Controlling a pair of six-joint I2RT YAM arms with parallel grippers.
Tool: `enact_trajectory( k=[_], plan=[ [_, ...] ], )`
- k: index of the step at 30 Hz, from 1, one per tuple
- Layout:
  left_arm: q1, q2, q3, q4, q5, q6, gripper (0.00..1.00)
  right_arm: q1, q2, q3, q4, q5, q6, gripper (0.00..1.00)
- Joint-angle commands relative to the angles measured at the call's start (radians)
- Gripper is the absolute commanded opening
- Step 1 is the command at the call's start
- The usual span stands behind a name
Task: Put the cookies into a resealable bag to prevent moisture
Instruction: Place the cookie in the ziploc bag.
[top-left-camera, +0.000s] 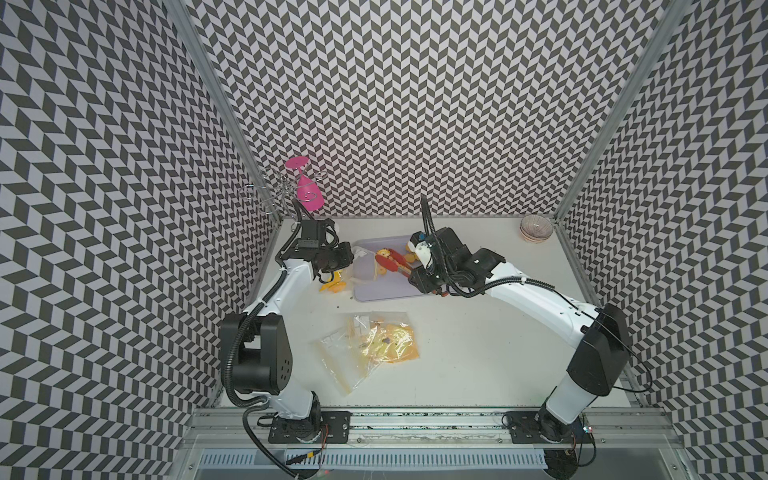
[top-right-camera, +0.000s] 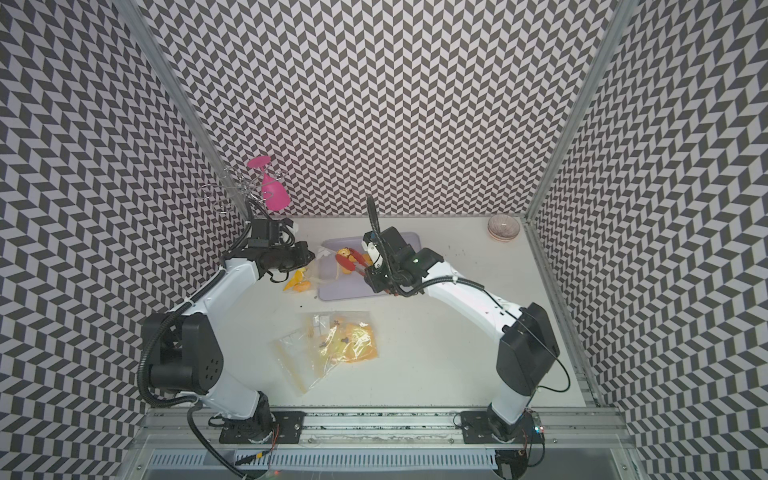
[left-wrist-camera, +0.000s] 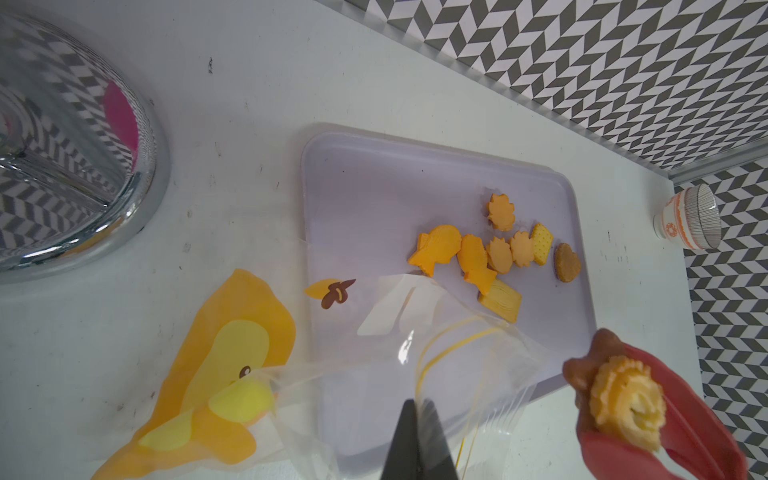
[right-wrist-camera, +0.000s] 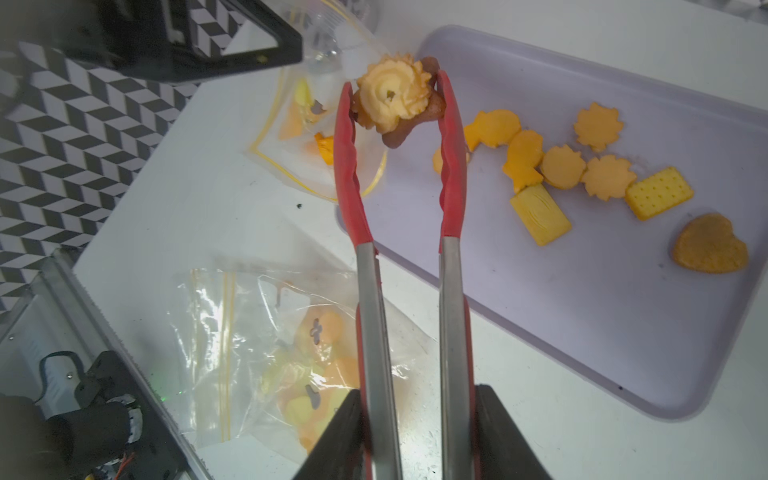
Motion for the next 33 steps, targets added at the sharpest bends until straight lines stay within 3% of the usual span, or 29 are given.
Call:
enact_trajectory(
  k=[1, 7, 12, 18, 33],
  plan=[
    [-0.01, -0.001, -0.003, 0.021, 0.017, 0.021, 0.0, 0.022, 0.03, 0.065, 0.068, -0.054, -0.032, 0.39],
    [-0.016, -0.003, -0.002, 0.021, 0.023, 0.026, 0.0, 0.032, 0.13, 0.153, 0.03, -0.072, -0.045, 0.37],
    [-0.016, -0.004, -0.003, 0.021, 0.021, 0.028, 0.0, 0.032, 0.208, 0.231, -0.062, 0.012, -0.034, 0.34],
    [-0.016, -0.001, -0.001, 0.021, 0.024, 0.028, 0.0, 0.032, 0.206, 0.191, -0.055, 0.06, -0.022, 0.33],
    [-0.016, -0.004, -0.004, 0.022, 0.025, 0.027, 0.0, 0.033, 0.252, 0.263, -0.06, 0.014, -0.031, 0.32]
  ],
)
